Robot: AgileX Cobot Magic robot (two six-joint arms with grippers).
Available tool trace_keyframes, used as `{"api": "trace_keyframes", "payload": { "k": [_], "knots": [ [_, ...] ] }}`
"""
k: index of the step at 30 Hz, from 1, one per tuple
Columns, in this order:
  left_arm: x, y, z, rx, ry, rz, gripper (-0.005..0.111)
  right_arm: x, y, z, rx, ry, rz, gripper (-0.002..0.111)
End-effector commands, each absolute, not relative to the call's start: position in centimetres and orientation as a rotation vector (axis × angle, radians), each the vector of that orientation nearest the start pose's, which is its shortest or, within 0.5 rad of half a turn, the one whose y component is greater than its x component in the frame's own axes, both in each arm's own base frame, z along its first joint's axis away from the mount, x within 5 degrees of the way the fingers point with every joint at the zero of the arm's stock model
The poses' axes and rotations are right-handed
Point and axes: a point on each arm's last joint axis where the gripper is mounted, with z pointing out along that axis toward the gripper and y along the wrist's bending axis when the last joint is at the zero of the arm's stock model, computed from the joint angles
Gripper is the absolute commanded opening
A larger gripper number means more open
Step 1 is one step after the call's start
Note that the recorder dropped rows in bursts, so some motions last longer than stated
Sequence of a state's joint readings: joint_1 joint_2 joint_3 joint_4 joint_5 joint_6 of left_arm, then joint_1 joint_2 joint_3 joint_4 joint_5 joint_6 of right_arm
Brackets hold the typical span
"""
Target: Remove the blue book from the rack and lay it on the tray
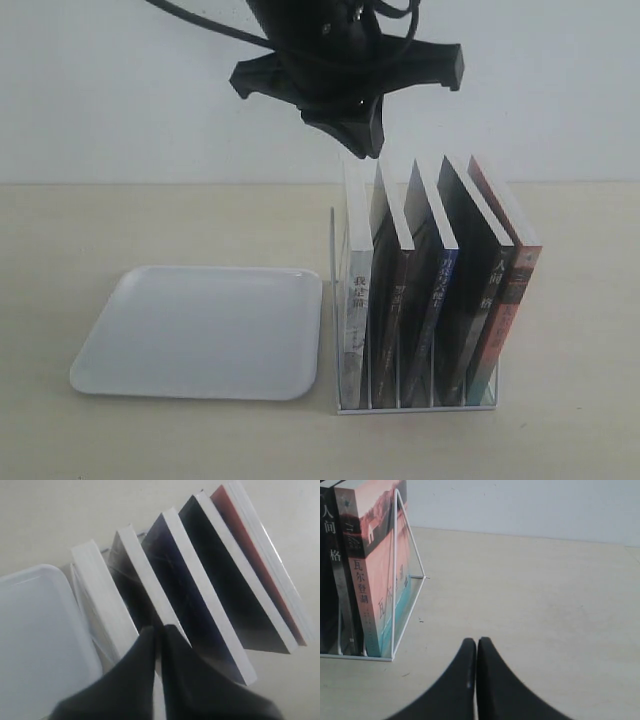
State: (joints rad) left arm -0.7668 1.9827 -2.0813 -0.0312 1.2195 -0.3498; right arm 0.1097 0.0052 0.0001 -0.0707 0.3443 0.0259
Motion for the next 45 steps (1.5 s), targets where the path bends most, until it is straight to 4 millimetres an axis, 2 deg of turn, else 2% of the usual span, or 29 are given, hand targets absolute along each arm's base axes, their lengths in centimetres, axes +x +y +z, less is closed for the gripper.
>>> {"api": "trace_keyframes", "payload": {
  "k": [1, 7, 10, 14, 15, 17, 18, 20, 21, 23, 25, 30, 36, 41, 45],
  "knots": [
    [31.2, -30.9, 35.5, 0.559, 2.627, -0.469, 0.004, 5.4, 0.4, 18.3, -0.132, 1.814, 0.02, 0.0],
    [31.5, -30.5, 35.4, 0.59, 2.605, -0.416, 0.004, 5.4, 0.4, 18.3, -0.132, 1.814, 0.02, 0.0],
    [32.3, -29.7, 35.5, 0.587, 2.565, -0.284, 0.004, 5.4, 0.4, 18.3, -0.132, 1.814, 0.02, 0.0],
    [32.4, -29.6, 35.4, 0.578, 2.579, -0.321, 0.004, 5.4, 0.4, 18.3, -0.132, 1.814, 0.02, 0.0],
    [32.3, -29.7, 35.4, 0.599, 2.577, -0.33, 0.004, 5.4, 0.4, 18.3, -0.132, 1.814, 0.02, 0.0],
    [32.1, -29.8, 35.6, 0.787, 2.519, -0.313, 0.004, 5.4, 0.4, 18.3, -0.132, 1.814, 0.02, 0.0],
    [31.7, -30.1, 35.8, 0.868, 2.497, -0.358, 0.004, 5.4, 0.4, 18.3, -0.132, 1.814, 0.02, 0.0],
    [30.3, -30.5, 37.2, 0.916, 2.471, -0.52, 0.004, 5.4, 0.4, 18.3, -0.132, 1.814, 0.02, 0.0],
    [29.5, -30.5, 38.1, 0.896, 2.459, -0.52, 0.004, 5.4, 0.4, 18.3, -0.132, 1.814, 0.02, 0.0],
    [28.0, -29.6, 39.4, 0.832, 2.443, -0.416, 0.004, 5.4, 0.4, 18.3, -0.132, 1.814, 0.02, 0.0],
    [26.6, -28.8, 39.7, 0.785, 2.473, -0.405, 0.004, 5.4, 0.4, 18.3, -0.132, 1.814, 0.02, 0.0],
    [26.1, -28.7, 38.1, 0.776, 2.55, -0.418, 0.004, 5.4, 0.4, 18.3, -0.132, 1.814, 0.02, 0.0],
    [26.8, -29.3, 35.1, 0.823, 2.621, -0.354, 0.004, 5.4, 0.4, 18.3, -0.132, 1.814, 0.02, 0.0],
    [27.4, -30.0, 33.4, 0.834, 2.66, -0.328, 0.004, 5.3, 0.4, 18.3, -0.132, 1.818, 0.02, 0.0],
    [27.5, -30.1, 33.1, 0.835, 2.668, -0.328, 0.014, 5.3, 0.5, 18.2, -0.16, 1.821, 0.041, 0.0]
  ]
}}
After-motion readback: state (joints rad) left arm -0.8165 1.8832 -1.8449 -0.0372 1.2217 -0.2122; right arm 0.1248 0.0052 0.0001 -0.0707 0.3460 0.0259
